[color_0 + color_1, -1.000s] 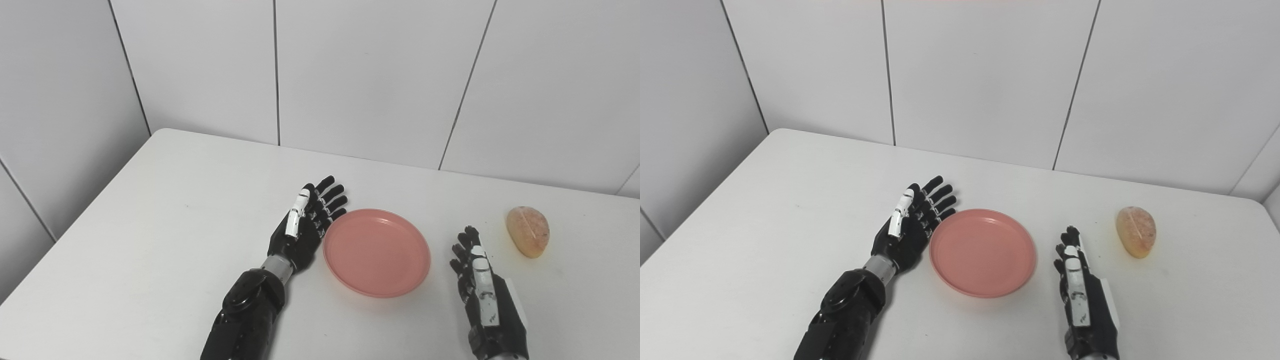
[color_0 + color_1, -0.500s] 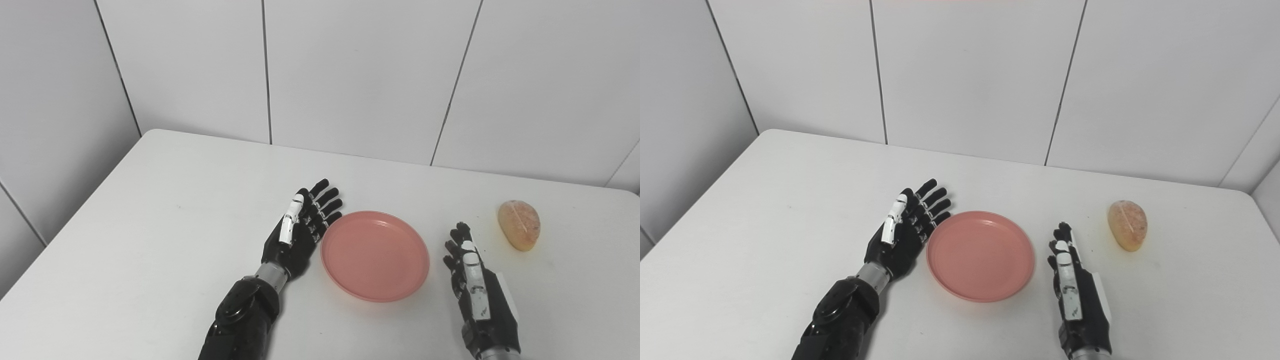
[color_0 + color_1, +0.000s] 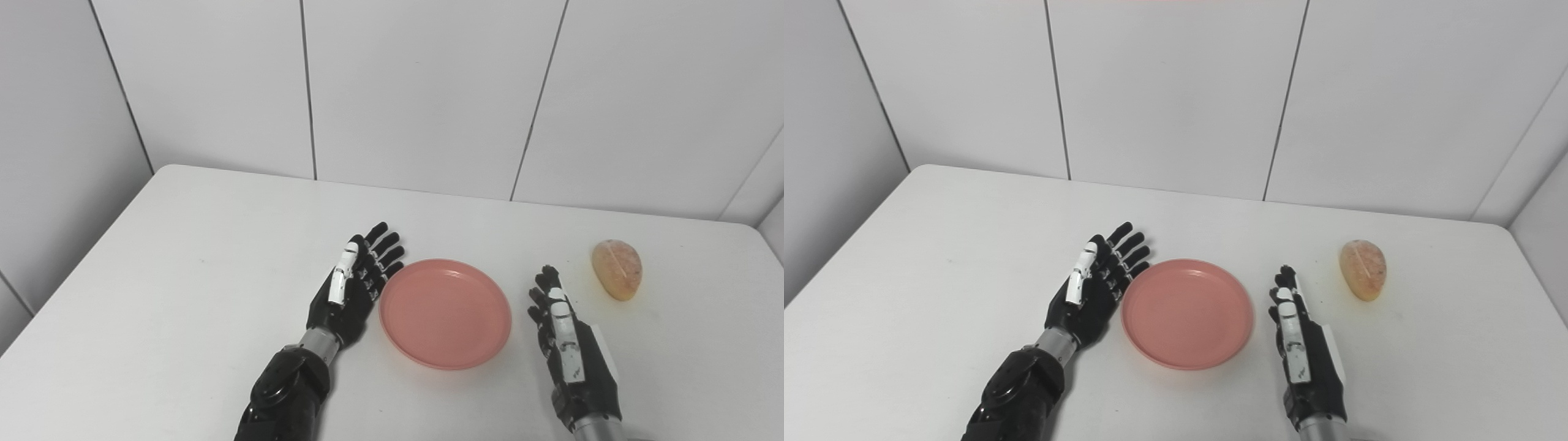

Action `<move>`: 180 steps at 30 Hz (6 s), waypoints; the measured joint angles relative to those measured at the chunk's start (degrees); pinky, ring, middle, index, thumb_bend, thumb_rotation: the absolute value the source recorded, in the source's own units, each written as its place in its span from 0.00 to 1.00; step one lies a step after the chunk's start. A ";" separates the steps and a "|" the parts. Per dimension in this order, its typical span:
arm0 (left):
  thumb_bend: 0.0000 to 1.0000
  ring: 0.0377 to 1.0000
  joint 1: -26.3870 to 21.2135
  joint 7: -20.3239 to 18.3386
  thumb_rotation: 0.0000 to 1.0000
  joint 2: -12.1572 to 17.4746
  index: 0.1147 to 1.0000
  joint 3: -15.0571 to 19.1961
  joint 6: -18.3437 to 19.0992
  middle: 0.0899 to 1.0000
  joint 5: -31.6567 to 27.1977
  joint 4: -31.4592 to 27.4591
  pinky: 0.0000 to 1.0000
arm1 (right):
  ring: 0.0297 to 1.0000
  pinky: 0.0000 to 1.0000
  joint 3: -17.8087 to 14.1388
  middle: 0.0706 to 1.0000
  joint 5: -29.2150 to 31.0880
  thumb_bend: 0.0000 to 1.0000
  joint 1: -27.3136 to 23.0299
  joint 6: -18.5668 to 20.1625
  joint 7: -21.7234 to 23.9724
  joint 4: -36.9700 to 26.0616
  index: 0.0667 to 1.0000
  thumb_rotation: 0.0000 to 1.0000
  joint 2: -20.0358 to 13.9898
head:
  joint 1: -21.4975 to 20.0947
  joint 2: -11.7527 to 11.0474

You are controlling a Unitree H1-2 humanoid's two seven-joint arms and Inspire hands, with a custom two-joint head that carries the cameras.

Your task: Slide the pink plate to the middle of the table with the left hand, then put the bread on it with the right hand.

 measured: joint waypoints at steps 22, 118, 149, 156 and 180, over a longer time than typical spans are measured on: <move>0.36 0.94 1.15 -2.15 1.00 1.04 0.92 0.18 -4.48 0.94 0.12 1.41 0.97 | 0.88 0.81 0.48 0.90 -17.41 0.43 -7.75 0.01 -2.66 -4.43 0.89 0.95 -3.98 | -11.42 -5.71; 0.32 0.96 0.79 -5.09 1.00 4.52 0.95 2.95 -3.71 0.96 -1.54 2.38 1.00 | 0.89 0.84 -12.33 0.90 -56.11 0.90 -29.59 11.53 1.67 35.27 0.93 0.64 -9.99 | -17.67 -5.01; 0.32 0.96 0.94 -5.20 1.00 4.58 0.96 3.14 -3.19 0.96 -2.09 1.89 1.00 | 0.69 0.56 -17.15 0.72 -70.15 0.84 -35.51 11.55 8.74 42.99 0.76 0.23 -10.65 | -17.67 -3.96; 0.32 0.96 0.94 -5.20 1.00 4.60 0.95 3.12 -3.14 0.96 -2.36 1.90 1.00 | 0.53 0.42 -17.62 0.60 -72.43 0.86 -36.02 11.54 12.61 42.71 0.72 0.12 -10.67 | -17.67 -3.69; 0.33 0.96 0.94 -5.16 1.00 4.57 0.94 3.08 -3.05 0.95 -2.40 1.83 1.00 | 0.35 0.29 -11.94 0.40 -64.97 0.51 -34.79 11.55 10.94 39.09 0.51 0.00 -11.81 | -16.96 -3.69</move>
